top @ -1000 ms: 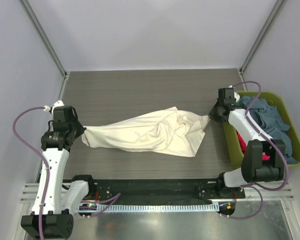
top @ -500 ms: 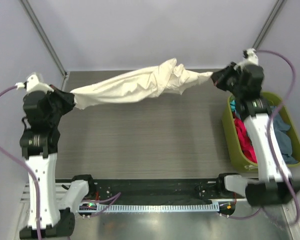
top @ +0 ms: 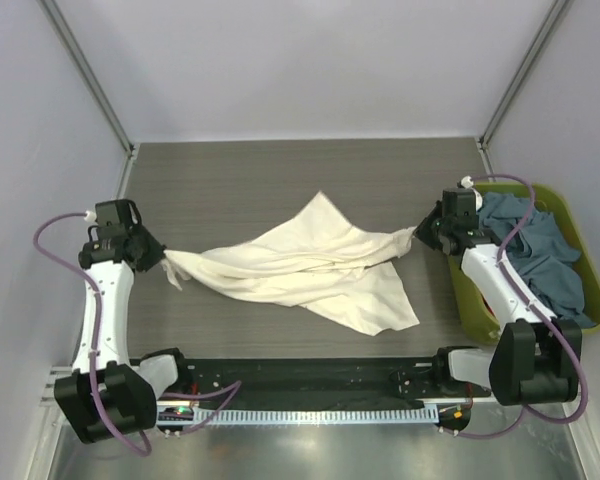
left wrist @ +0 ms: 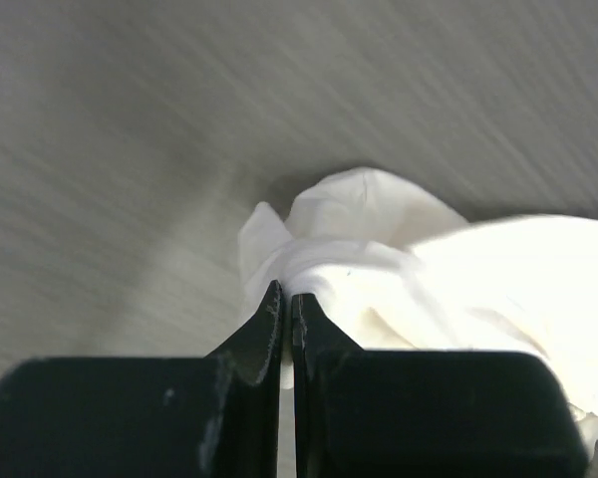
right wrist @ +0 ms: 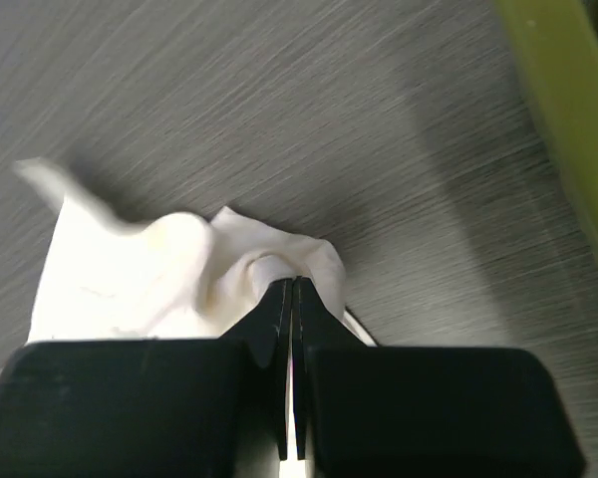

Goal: Fold and stack the t-shirts

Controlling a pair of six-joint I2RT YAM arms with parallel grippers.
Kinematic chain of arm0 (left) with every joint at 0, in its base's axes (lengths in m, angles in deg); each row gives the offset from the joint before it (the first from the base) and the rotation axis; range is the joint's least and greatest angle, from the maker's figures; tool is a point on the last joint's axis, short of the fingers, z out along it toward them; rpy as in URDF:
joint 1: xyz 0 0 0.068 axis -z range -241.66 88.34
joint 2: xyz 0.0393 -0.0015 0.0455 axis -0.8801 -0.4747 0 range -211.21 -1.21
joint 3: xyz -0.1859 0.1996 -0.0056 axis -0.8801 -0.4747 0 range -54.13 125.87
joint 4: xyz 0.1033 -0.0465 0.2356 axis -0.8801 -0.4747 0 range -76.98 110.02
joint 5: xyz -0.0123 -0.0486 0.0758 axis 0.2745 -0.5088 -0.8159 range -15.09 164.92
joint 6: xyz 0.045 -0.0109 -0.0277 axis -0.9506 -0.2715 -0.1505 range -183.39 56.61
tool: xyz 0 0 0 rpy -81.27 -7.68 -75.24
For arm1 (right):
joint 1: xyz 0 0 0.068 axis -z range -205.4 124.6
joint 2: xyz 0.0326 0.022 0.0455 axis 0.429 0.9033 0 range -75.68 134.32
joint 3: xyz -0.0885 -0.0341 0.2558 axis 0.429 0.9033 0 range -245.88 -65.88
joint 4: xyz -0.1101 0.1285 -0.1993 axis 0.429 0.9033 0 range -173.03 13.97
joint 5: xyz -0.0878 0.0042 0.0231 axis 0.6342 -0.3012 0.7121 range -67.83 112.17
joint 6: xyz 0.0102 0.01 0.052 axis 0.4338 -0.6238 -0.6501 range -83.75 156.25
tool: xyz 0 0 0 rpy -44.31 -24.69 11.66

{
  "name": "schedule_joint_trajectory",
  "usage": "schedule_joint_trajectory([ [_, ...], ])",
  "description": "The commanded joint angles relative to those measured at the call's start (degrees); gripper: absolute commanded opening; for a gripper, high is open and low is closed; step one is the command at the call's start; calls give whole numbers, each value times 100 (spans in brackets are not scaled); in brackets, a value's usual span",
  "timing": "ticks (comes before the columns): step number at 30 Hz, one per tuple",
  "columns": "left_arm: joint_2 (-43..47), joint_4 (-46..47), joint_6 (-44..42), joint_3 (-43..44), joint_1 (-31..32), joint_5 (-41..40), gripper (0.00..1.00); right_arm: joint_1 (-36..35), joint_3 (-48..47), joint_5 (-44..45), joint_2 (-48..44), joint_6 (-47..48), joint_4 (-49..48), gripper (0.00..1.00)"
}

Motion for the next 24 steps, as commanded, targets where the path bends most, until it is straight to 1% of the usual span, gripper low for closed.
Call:
schedule_joint_trajectory([
  [1,725,69,-52,183,-166,190,0,11,-360,182,-699,-86,-95,1],
  [5,805,166,-52,130,-175,278,0,11,-580,68,-700,37,-77,1],
  [7,814,184,-52,113,-183,322,0,11,-545,68,-752,11,-42,1],
  [12,911,272,-34,-133,-166,453,0,11,-212,68,-867,-33,159,1],
  [13,919,272,-26,-168,-166,489,0,11,15,76,-893,-86,256,1],
  [14,937,272,-34,-212,-175,506,0,-24,217,103,-1154,-182,274,2],
  [15,972,289,-26,-326,-166,550,0,-76,472,103,-1348,-313,22,24],
  [16,1059,298,-17,-397,-166,637,0,-260,701,172,-1585,-350,-137,38],
  [17,1112,324,-8,-467,-166,717,0,-357,990,338,-1770,-393,-200,55],
  [18,1156,359,-8,-616,-175,787,0,-480,1002,479,-1911,-403,-200,80],
  [19,1244,377,1,-669,-157,831,0,-820,784,855,-1852,-342,-122,86],
  [20,1262,395,1,-696,-148,832,1,-1033,591,1085,-1747,-271,-8,89],
  [21,1271,403,-8,-679,-122,832,1,-1305,362,1305,-1337,-123,167,93],
  [22,1280,412,-17,-679,-122,858,1,-1760,-110,1646,-1089,-26,212,94],
  [24,1262,456,-8,-696,-113,954,1,-2123,-683,1685,-378,107,370,95],
])
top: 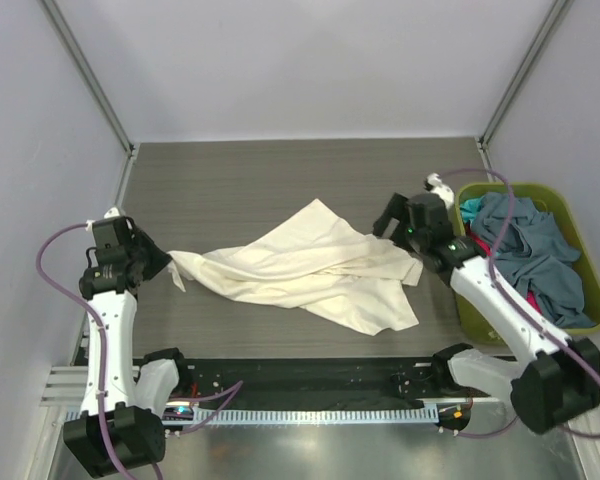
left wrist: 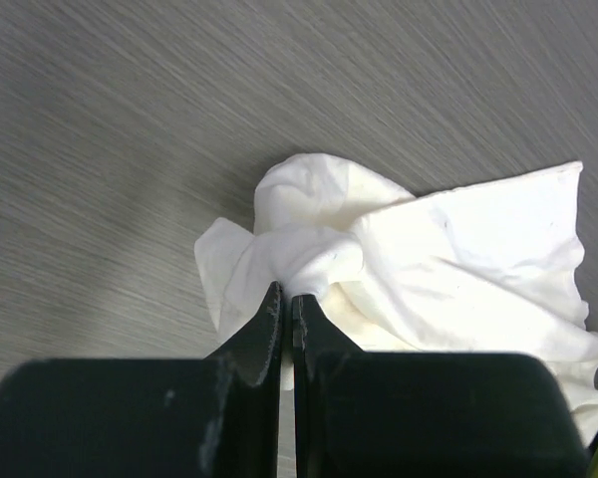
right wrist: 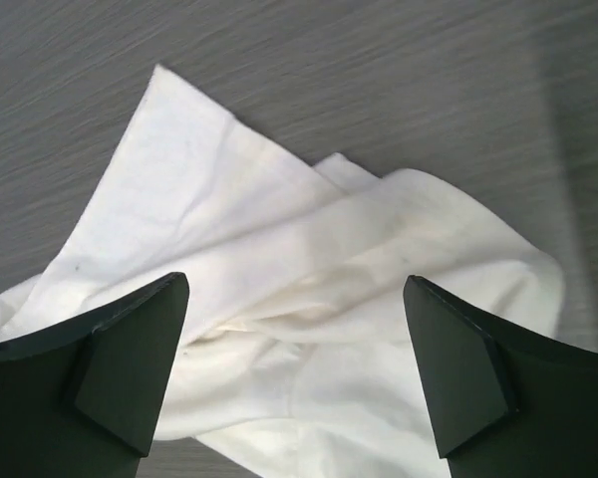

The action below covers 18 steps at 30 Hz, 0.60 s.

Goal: Fold and stack the t-shirts

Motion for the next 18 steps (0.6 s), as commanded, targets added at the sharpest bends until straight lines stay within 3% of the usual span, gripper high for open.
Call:
schedule_joint_trajectory([
  [1,73,323,-21,34,14,327,0,-686,-1561,531,1514,380,-80,96],
  [10,231,367,-12,-19,57,442,1,-1074,-5142,161,5543,996,492,92],
  [18,258,402,-4,-37,75,521,1,-1276,-7365,406,7384,1435,1107,90],
])
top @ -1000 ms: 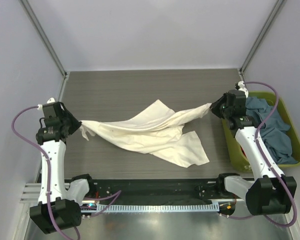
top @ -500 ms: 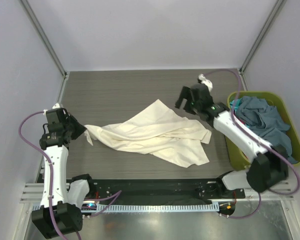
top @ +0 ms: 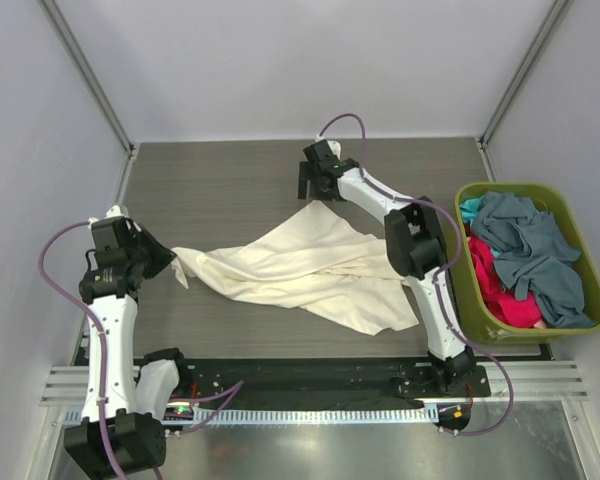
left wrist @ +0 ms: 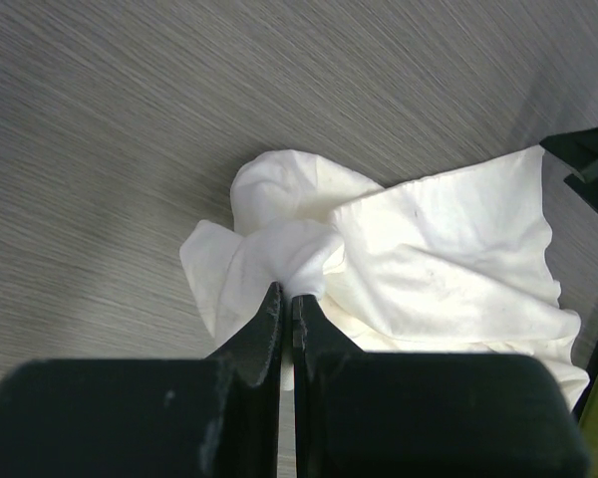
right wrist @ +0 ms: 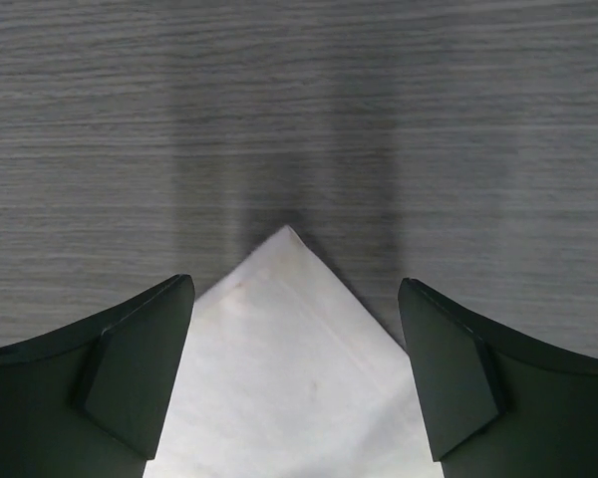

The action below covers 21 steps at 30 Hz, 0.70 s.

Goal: Fold and stack the t-shirts

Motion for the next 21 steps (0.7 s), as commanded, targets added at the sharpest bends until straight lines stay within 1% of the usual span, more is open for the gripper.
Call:
schedule_joint_trajectory([
  [1,105,277,-4,-26,23,173,1,-120,-990,252,342,327,367,89],
  [7,140,277,-4,-26,23,174,0,-208,-1238,436,817,372,499,85],
  [10,158,269,-4,-34,31,165,1,-235,-1106,524,906,354,516,77],
  [11,175,269,-4,-34,23,165,1,-235,-1053,551,906,319,499,69],
  [14,175,269,5,-34,14,165,1,-243,-737,551,836,196,456,52],
  [16,175,269,5,-34,14,165,1,-252,-579,516,827,187,394,47],
  [17,175,269,5,-34,22,165,1,-261,-552,490,827,204,376,36],
  [18,184,269,5,-34,23,147,1,-261,-526,481,827,213,376,28],
  [19,175,269,5,-34,23,139,1,-261,-508,472,801,213,376,13],
  [20,184,269,5,-34,23,130,1,-261,-465,454,705,213,376,5],
  [21,158,269,5,-26,23,95,1,-252,-421,446,625,222,376,1],
])
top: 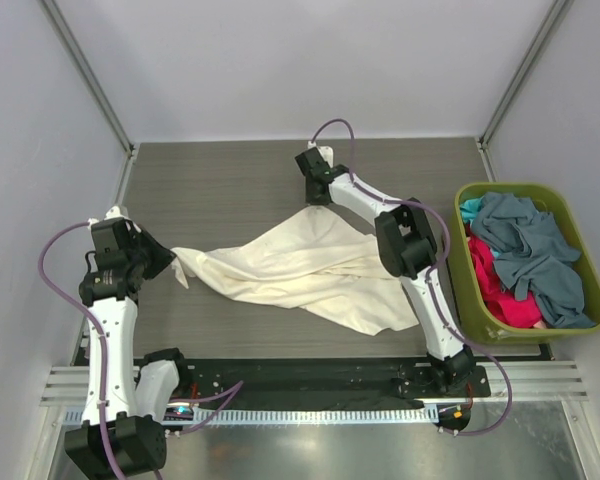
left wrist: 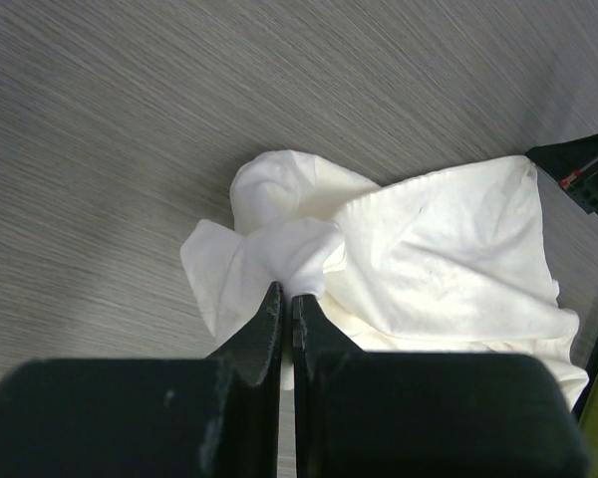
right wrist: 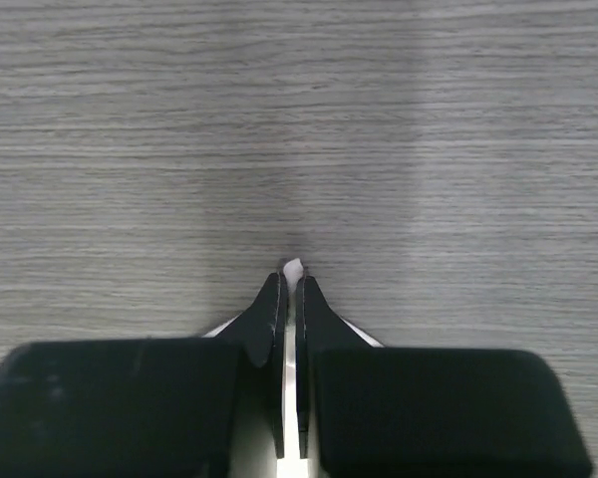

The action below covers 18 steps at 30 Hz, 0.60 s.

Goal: Fold and stack the t-shirts

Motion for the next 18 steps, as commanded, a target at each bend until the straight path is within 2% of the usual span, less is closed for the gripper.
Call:
schedule_joint_trajectory([
  [1,66,229,5,5,18,53,0,-42,368,-90,-232,-3,273,1],
  [5,-110,404,93,5,18,17,0,-42,606,-38,-987,94,282,1],
  [8,-312,510,76,285,18,281,0,-34,861,138,-1944,181,352,1],
  [9,-391,450,23,652,18,351,0,-42,1010,182,-2529,199,361,1],
  [12,-830,125,-39,1356,9,816,0,-51,1343,296,-3455,199,379,1],
  [13,-900,46,-126,1854,18,887,0,-51,1441,297,-4102,182,370,1],
  [18,-1086,-263,-443,3290,27,686,0,-235,2064,113,-5881,427,89,1],
])
